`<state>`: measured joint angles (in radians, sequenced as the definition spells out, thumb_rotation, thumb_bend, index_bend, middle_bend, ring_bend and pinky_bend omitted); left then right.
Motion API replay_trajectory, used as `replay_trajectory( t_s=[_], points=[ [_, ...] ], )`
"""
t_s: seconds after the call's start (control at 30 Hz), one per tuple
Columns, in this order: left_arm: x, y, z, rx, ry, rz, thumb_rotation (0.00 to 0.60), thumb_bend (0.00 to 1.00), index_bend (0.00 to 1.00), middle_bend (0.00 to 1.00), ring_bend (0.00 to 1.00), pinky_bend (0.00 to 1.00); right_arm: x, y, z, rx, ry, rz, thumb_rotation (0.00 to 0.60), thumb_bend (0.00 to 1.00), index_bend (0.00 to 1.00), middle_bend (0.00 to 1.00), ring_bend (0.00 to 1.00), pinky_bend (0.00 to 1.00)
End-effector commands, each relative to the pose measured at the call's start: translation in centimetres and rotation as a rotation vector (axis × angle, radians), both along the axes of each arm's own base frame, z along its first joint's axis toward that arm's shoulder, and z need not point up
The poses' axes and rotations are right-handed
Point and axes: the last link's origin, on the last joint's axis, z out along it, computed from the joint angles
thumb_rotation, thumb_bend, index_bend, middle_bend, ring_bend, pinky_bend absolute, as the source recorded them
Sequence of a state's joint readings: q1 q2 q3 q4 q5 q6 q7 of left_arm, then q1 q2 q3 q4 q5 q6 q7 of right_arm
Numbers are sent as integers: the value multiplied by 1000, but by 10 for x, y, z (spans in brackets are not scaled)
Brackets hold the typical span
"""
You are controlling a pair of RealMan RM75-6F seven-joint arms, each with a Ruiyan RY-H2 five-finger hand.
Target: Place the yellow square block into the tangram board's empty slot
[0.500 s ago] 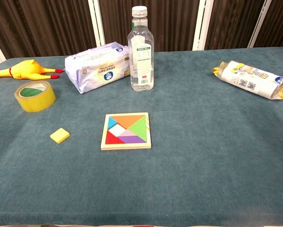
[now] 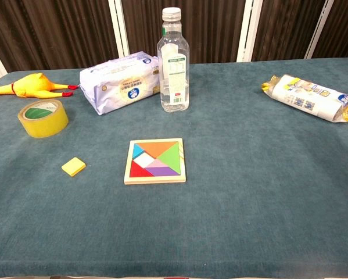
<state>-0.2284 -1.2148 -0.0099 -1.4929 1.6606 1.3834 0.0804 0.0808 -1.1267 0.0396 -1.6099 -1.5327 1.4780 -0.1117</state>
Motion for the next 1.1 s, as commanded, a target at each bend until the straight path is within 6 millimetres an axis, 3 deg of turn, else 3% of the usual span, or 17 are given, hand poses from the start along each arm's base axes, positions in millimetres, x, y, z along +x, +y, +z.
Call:
replay_trajectory(
  t_s=[0.03,0.2,0.33,0.53,0.67,1.1],
  points=[
    [15,16,-21,-49,43,-93,600,424,151,1000,1000,1000,0,-2,-2,9,3,-2,600,99,0,0,0,0],
    [33,38,-43,-93,112,-151,600,429,254,1000,1000,1000,1,-5,-9,32,15,-9,600,98,0,0,0,0],
    [37,49,-60,-179,164,-116,600,433,276,1000,1000,1000,1,-5,-9,33,15,-11,600,99,0,0,0,0],
    [44,62,-73,-271,207,-53,600,420,245,1000,1000,1000,0,-5,-9,41,11,-15,600,98,0,0,0,0],
    [47,71,-79,-296,209,-34,600,396,161,1000,1000,1000,1,-4,-9,50,7,-12,600,98,0,0,0,0],
    [46,79,-105,-340,185,-52,600,395,177,1000,1000,1000,1,-6,-13,71,9,-15,600,98,0,0,0,0]
  ],
)
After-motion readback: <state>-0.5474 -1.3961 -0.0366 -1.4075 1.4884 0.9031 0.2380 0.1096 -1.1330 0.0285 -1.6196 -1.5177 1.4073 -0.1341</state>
